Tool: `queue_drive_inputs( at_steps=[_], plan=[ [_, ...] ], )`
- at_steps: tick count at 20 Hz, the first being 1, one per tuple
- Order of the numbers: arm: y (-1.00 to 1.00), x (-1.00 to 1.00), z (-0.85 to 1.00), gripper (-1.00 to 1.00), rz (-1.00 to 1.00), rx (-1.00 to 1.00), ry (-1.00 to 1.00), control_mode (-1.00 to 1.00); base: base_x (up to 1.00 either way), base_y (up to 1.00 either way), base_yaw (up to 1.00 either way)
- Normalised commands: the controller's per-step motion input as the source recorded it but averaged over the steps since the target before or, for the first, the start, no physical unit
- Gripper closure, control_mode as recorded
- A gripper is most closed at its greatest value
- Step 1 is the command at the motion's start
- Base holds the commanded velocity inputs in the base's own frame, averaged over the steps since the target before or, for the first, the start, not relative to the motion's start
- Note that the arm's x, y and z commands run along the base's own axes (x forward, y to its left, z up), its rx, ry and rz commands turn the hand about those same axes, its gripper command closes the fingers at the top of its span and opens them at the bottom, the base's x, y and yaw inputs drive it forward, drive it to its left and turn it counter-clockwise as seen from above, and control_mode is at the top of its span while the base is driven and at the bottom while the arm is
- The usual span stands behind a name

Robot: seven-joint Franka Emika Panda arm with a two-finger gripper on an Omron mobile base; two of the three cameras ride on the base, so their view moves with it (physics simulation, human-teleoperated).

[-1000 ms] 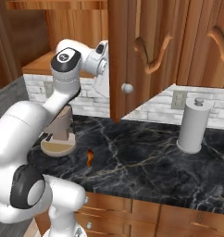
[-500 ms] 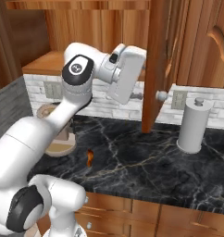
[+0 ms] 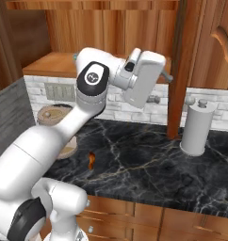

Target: Retrieve the tupperware from the cabinet, then place the raw meat into the tupperware to avoid contamination.

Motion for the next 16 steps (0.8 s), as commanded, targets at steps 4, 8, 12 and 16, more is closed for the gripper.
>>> queue_drive_inputs(
  at_steps=[4,8,12,16],
  plan=[
    [-0.37,-0.01,-0.12,-1.00,0.00,0.00,-0.01,-1.00,0.00,0.00,0.00],
    [-0.03,0.00,-0.02,-1.00,0.00,0.00,0.00,-1.00,0.00,0.00,0.00],
    [0.08,-0.01,0.00,-1.00,0.00,0.00,0.00,-1.00,0.00,0.00,0.00],
    [0.61,0.00,0.00,-1.00,0.00,0.00,0.00,-1.00,0.00,0.00,0.00]
  ],
)
